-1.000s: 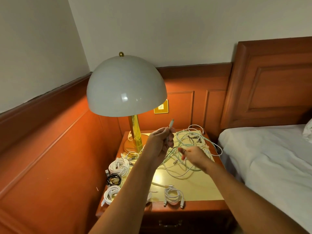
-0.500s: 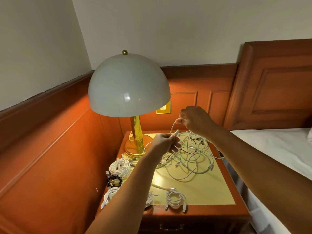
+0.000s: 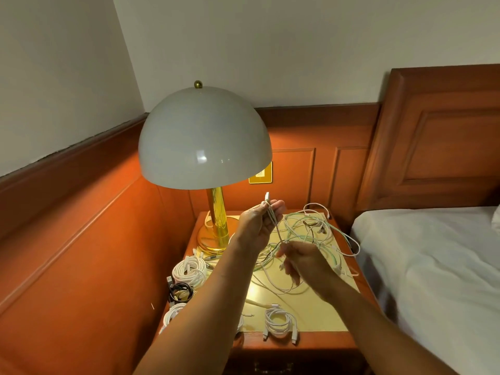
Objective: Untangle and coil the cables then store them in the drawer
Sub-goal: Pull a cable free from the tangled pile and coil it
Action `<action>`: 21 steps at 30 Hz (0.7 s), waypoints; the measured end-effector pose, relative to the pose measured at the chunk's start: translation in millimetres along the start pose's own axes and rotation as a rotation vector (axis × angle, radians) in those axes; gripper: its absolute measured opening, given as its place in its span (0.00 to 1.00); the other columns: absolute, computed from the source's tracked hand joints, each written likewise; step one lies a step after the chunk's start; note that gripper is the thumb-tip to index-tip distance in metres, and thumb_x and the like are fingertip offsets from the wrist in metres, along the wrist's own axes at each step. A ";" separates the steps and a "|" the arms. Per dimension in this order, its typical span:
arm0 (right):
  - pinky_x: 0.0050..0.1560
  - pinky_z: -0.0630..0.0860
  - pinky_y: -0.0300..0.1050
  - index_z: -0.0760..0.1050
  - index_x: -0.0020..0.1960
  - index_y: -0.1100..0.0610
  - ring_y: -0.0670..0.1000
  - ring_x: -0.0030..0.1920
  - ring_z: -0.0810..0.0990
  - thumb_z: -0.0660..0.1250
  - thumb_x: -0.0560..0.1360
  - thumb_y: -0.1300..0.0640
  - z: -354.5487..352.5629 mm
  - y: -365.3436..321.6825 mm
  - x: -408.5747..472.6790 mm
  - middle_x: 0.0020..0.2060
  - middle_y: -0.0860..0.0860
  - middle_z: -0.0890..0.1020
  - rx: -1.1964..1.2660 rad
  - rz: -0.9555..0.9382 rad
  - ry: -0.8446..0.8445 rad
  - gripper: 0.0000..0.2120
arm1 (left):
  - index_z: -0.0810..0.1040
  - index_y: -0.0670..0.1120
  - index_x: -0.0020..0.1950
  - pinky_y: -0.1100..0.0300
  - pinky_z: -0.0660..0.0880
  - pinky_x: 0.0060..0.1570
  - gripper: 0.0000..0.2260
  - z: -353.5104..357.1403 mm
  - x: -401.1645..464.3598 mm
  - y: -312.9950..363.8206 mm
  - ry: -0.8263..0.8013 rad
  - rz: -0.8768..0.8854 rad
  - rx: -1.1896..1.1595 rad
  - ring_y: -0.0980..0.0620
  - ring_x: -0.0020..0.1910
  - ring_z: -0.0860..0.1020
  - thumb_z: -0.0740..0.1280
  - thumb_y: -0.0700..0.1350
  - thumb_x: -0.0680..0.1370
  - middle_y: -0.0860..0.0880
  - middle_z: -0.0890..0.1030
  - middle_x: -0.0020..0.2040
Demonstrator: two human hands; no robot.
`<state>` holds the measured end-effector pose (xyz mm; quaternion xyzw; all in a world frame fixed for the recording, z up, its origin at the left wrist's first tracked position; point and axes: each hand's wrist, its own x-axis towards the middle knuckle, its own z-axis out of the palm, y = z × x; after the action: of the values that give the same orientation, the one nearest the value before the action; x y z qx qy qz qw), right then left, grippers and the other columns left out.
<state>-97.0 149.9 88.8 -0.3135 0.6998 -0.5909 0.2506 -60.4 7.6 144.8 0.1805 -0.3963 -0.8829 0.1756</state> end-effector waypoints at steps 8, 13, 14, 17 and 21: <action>0.32 0.65 0.41 0.76 0.52 0.64 0.47 0.30 0.65 0.54 0.84 0.61 -4.3 32.3 15.9 0.32 0.53 0.71 0.232 0.226 -0.091 0.13 | 0.75 0.38 0.50 0.62 0.74 0.39 0.11 7.2 -8.3 -5.6 -0.094 0.002 -0.033 0.52 0.32 0.78 0.54 0.38 0.82 0.47 0.79 0.34; 0.31 0.65 0.43 0.78 0.45 0.61 0.48 0.27 0.67 0.62 0.79 0.44 -22.4 13.6 48.5 0.30 0.52 0.72 -0.174 0.242 0.092 0.20 | 0.78 0.37 0.47 0.65 0.72 0.33 0.13 8.6 -12.6 1.4 -0.127 0.069 0.098 0.54 0.29 0.74 0.54 0.37 0.83 0.47 0.77 0.31; 0.31 0.64 0.42 0.78 0.42 0.61 0.49 0.27 0.66 0.63 0.77 0.39 -26.0 5.7 56.1 0.28 0.52 0.72 -0.293 0.253 0.147 0.24 | 0.78 0.36 0.47 0.65 0.71 0.31 0.13 9.0 -14.8 3.6 -0.146 0.088 0.161 0.54 0.29 0.73 0.54 0.37 0.83 0.47 0.76 0.31; 0.31 0.59 0.43 0.74 0.36 0.58 0.49 0.29 0.65 0.66 0.74 0.37 -34.2 -22.2 76.5 0.27 0.51 0.70 -0.477 0.186 0.215 0.24 | 0.79 0.36 0.46 0.64 0.71 0.30 0.13 7.5 -23.2 10.4 -0.226 0.108 0.389 0.53 0.29 0.73 0.57 0.38 0.83 0.46 0.77 0.32; 0.32 0.65 0.40 0.77 0.42 0.58 0.48 0.34 0.72 0.68 0.78 0.54 -45.5 -59.8 94.0 0.33 0.49 0.76 -0.600 -0.016 0.160 0.08 | 0.79 0.36 0.46 0.60 0.69 0.33 0.12 4.5 -23.6 12.1 -0.192 0.025 0.723 0.51 0.30 0.74 0.58 0.38 0.83 0.44 0.78 0.34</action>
<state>-185.1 105.0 157.5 -0.3317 0.8580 -0.3825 0.0864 -39.8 13.6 161.2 0.1423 -0.6991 -0.6968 0.0732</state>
